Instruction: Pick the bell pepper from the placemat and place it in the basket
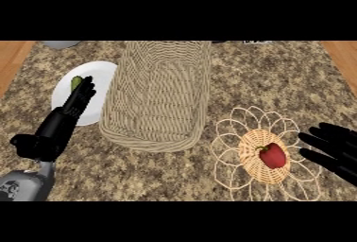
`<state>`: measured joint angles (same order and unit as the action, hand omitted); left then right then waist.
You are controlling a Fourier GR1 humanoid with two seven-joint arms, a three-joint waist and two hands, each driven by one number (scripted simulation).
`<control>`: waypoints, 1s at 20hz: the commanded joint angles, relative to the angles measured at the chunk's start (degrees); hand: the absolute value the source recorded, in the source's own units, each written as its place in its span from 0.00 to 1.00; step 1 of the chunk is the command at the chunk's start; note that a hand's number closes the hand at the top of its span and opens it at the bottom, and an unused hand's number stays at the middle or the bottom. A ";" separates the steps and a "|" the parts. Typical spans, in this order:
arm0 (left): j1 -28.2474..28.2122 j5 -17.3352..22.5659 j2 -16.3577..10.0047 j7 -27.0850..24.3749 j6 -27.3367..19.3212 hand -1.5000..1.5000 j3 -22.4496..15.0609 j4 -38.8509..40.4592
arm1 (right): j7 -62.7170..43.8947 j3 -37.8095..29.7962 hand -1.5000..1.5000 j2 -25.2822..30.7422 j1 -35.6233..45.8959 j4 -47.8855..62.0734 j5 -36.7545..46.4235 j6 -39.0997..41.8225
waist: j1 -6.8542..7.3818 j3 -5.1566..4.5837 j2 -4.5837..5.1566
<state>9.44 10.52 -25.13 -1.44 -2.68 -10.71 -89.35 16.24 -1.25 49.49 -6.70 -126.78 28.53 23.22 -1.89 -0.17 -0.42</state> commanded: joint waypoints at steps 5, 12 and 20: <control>-0.57 -2.11 1.66 3.06 0.32 0.50 0.30 -3.89 | 1.71 -15.44 0.00 4.28 -6.97 -4.53 -7.72 14.84 | 1.07 0.18 0.19; 0.90 -2.57 3.05 -1.97 5.43 0.50 3.54 3.53 | 12.80 -17.95 0.00 -1.99 -8.86 0.66 1.73 13.74 | 1.43 0.20 0.40; 2.14 -3.39 3.97 3.02 6.01 0.50 5.26 -2.06 | 12.31 -10.24 0.00 -6.55 -1.95 9.33 4.73 11.28 | 2.24 0.20 0.50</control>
<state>9.34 6.50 -21.18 -0.58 2.13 -6.96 -90.36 26.41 -15.92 44.95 -11.71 -122.28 29.95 34.97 -0.03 0.01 -0.02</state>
